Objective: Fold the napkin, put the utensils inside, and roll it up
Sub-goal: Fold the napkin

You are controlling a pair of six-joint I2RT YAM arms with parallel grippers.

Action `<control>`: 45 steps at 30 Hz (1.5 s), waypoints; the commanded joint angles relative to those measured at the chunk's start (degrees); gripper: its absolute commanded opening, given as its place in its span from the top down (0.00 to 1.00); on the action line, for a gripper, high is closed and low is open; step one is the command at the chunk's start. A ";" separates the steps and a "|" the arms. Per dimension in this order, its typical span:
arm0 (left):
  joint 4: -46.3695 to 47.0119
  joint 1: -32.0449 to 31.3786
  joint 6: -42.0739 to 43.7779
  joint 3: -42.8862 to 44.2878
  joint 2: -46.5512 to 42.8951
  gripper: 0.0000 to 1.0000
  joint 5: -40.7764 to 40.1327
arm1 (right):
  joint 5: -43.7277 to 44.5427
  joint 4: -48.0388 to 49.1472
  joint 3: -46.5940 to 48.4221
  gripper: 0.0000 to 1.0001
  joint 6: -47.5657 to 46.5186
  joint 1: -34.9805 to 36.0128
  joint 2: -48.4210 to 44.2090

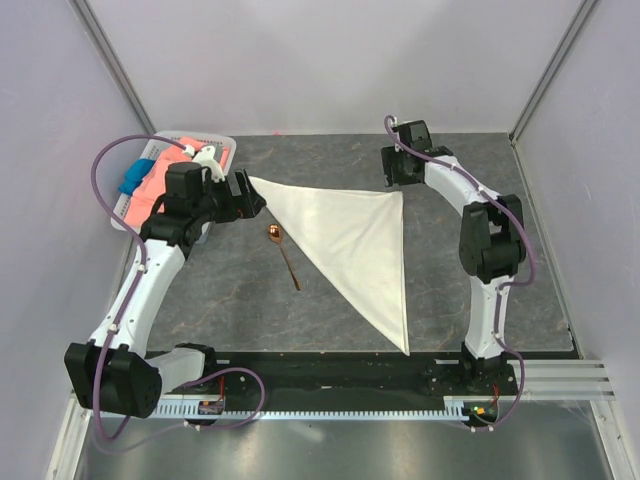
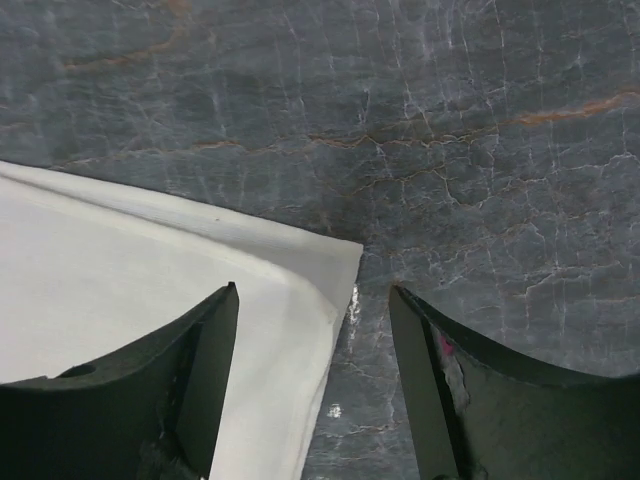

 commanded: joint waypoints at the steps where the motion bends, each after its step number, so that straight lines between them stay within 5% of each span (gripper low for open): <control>1: 2.01 0.19 0.03 -0.04 0.41 0.00 0.24 | -0.44 -3.82 6.19 0.31 -4.08 -1.35 4.19; 33: 2.00 0.19 -0.33 -0.03 1.38 0.00 1.56 | -13.54 -5.67 9.18 0.54 -8.04 -3.73 11.49; 37: 1.92 0.19 -0.32 0.05 1.29 0.00 1.38 | -14.15 -5.58 9.45 0.78 -8.13 -3.64 11.41; 45: 1.92 0.19 -0.32 0.14 1.38 0.00 1.47 | -13.98 -3.39 7.96 0.94 -9.27 -3.73 8.68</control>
